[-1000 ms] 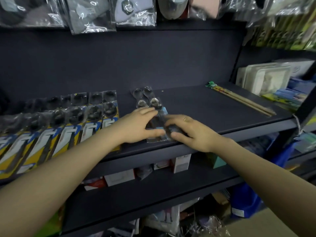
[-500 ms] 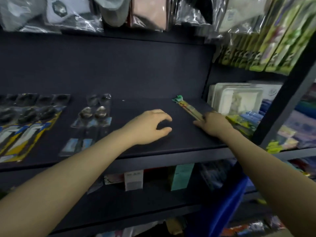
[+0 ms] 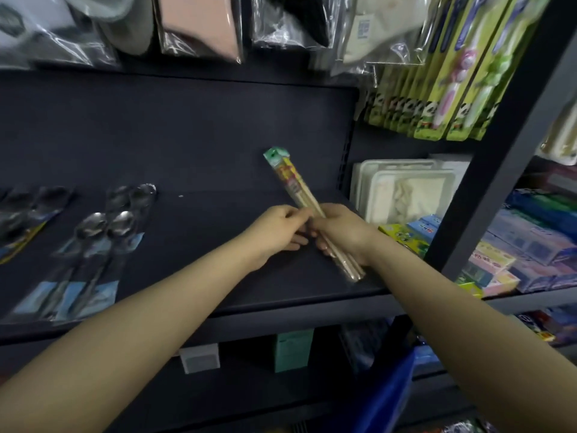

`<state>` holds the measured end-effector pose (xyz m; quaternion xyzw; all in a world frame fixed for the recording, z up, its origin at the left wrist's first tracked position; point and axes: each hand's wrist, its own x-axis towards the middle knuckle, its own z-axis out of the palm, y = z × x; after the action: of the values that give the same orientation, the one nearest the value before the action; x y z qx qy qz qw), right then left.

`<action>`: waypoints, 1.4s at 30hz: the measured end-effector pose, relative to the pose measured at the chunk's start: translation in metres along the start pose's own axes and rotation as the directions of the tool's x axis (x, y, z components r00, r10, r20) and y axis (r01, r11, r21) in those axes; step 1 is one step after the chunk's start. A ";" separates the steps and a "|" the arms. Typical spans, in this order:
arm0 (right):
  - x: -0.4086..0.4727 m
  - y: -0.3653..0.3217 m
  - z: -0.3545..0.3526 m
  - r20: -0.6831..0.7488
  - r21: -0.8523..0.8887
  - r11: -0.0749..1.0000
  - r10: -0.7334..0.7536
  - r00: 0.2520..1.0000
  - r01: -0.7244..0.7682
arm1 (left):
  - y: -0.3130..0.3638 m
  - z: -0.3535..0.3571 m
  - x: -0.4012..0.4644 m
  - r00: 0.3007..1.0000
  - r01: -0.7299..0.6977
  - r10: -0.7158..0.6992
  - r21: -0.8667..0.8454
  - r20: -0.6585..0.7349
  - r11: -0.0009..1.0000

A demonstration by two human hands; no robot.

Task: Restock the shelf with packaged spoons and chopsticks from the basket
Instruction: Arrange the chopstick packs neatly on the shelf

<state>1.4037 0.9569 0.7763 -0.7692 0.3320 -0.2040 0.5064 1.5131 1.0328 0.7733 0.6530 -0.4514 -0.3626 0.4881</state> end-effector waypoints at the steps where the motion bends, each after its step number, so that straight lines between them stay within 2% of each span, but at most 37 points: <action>1: -0.002 -0.001 0.002 0.049 0.095 0.995 -0.012 0.999 0.008 | 0.001 0.001 0.004 1.000 0.009 -0.010 -0.059 -0.019 0.998; 4: -0.005 -0.003 0.007 0.158 0.187 0.982 -0.005 0.987 -0.025 | 0.001 -0.002 0.010 0.996 0.021 -0.036 -0.173 -0.083 0.985; 6: -0.002 -0.002 0.007 0.166 0.194 0.978 0.044 0.985 -0.077 | 0.000 -0.005 0.012 0.993 0.070 -0.089 -0.212 -0.083 0.975; 9: 0.013 0.006 0.003 -0.083 0.038 0.994 0.101 0.991 -0.098 | 0.001 -0.011 0.017 0.981 0.144 -0.172 -0.253 -0.089 0.957; 11: 0.027 0.014 -0.006 -0.251 -0.034 0.990 0.121 0.960 -0.134 | 0.003 -0.016 0.020 0.976 0.163 -0.190 -0.226 -0.105 0.960; 13: 0.041 0.023 -0.018 -0.330 -0.053 0.980 0.163 0.930 -0.191 | 0.003 -0.019 0.022 0.978 0.163 -0.185 -0.193 -0.099 0.967; 14: 0.046 0.027 -0.024 -0.351 -0.135 0.963 0.172 0.920 -0.231 | 0.002 -0.020 0.024 0.979 0.160 -0.179 -0.183 -0.094 0.970; 17: 0.056 0.038 -0.032 -0.467 -0.474 0.806 0.111 0.877 -0.354 | -0.003 -0.019 0.027 0.982 0.157 -0.169 -0.128 -0.085 0.979; 19: 0.056 0.040 -0.031 -0.495 -0.556 0.740 0.072 0.866 -0.380 | -0.006 -0.019 0.028 0.983 0.159 -0.165 -0.083 -0.078 0.984; 22: 0.052 0.038 -0.027 -0.492 -0.686 0.614 0.005 0.870 -0.391 | -0.006 -0.020 0.028 0.983 0.164 -0.171 -0.093 -0.070 0.982; 24: 0.048 0.035 -0.027 -0.487 -0.758 0.547 -0.111 0.866 -0.356 | -0.005 -0.021 0.028 0.981 0.172 -0.182 -0.130 -0.070 0.976; 25: 0.046 0.031 -0.025 -0.466 -0.771 0.571 -0.200 0.862 -0.284 | -0.005 -0.022 0.029 0.980 0.176 -0.187 -0.148 -0.063 0.973; 26: 0.044 0.026 -0.021 -0.430 -0.747 0.644 -0.274 0.860 -0.168 | -0.005 -0.021 0.029 0.980 0.182 -0.193 -0.163 -0.052 0.970; 28: 0.032 0.013 -0.008 -0.337 -0.551 0.832 -0.292 0.895 0.064 | -0.005 -0.018 0.030 0.980 0.187 -0.197 -0.179 -0.038 0.966; 29: 0.024 0.007 -0.002 -0.271 -0.454 0.882 -0.267 0.925 0.121 | -0.004 -0.016 0.030 0.981 0.179 -0.189 -0.185 -0.041 0.966; 30: 0.016 0.003 0.004 -0.206 -0.419 0.897 -0.247 0.947 0.143 | -0.004 -0.014 0.030 0.982 0.168 -0.180 -0.191 -0.052 0.967; 32: 0.007 0.001 0.010 -0.136 -0.509 0.846 -0.260 0.956 0.157 | -0.002 -0.013 0.029 0.982 0.154 -0.171 -0.196 -0.074 0.968; 34: 0.004 0.003 0.013 -0.137 -0.631 0.759 -0.312 0.940 0.160 | -0.002 -0.012 0.029 0.985 0.139 -0.157 -0.208 -0.075 0.968; 37: 0.001 0.005 0.017 -0.138 -0.705 0.690 -0.361 0.922 0.164 | -0.001 -0.010 0.029 0.988 0.098 -0.119 -0.203 -0.095 0.974; 39: -0.002 0.005 0.020 -0.124 -0.721 0.673 -0.362 0.924 0.167 | -0.002 -0.007 0.027 0.989 0.069 -0.091 -0.183 -0.113 0.981; 42: -0.006 0.001 0.019 -0.144 -0.695 0.706 -0.323 0.935 0.137 | -0.004 -0.006 0.023 0.994 0.032 -0.050 -0.172 -0.102 0.985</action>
<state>1.4117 0.9733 0.7679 -0.9025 0.3459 -0.2289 0.1163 1.5268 1.0134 0.7702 0.6363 -0.3787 -0.3747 0.5580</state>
